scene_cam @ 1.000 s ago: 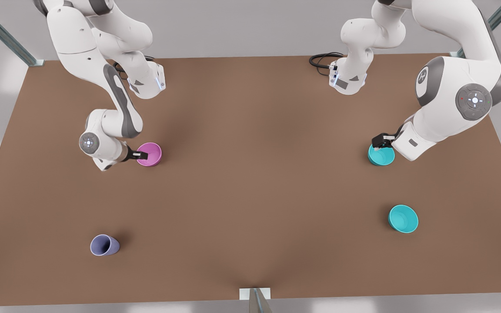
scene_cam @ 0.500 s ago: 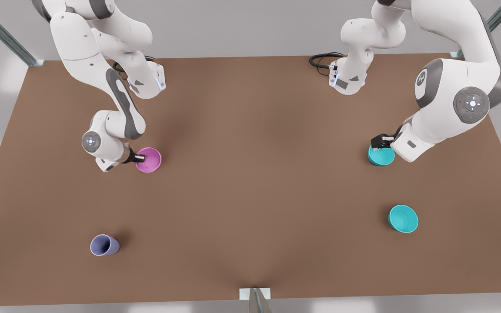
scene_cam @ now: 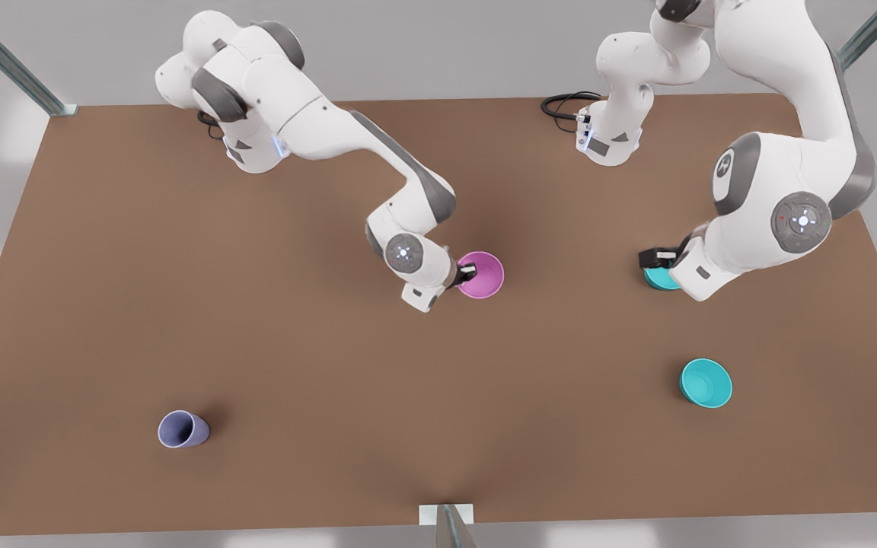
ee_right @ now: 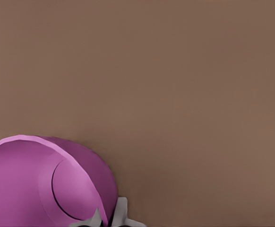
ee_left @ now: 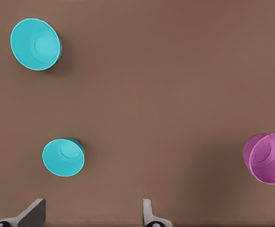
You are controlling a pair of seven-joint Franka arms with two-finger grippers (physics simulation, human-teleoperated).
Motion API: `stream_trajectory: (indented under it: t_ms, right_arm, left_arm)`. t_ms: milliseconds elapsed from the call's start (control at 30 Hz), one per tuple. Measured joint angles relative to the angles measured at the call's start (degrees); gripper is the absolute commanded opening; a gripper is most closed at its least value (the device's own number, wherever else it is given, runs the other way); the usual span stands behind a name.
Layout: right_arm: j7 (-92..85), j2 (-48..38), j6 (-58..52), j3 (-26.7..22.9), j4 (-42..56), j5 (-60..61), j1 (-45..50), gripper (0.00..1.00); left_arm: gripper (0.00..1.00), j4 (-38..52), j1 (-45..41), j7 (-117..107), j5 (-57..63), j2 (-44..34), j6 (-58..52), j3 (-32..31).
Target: Stack the blue bowl on the pink bowl
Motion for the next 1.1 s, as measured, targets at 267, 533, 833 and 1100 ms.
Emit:
stream_trajectory:
  t_ms: [267,533,833,1100]
  right_arm:
    - [16.2,5.8,0.4,0.0,2.3,-1.6,1.3,1.00]
    - [25.1,-6.7,-6.2,-9.8,1.7,-3.9,-4.8,1.00]
    - [3.7,-22.9,-33.9,-25.8,8.1,-17.9,-18.4,1.00]
    - [-11.2,-37.6,-37.2,-26.1,-10.3,-18.9,-18.8,1.00]
  left_arm:
    - [1.00,-24.7,7.2,9.3,-6.8,2.8,13.0,16.9]
    - [1.00,-37.6,6.8,28.5,-11.2,7.0,29.7,21.4]
    - [0.21,-39.0,5.0,42.6,-17.5,10.8,34.7,21.1]
    - [0.21,-36.5,1.9,49.2,-19.8,7.3,35.1,21.1]
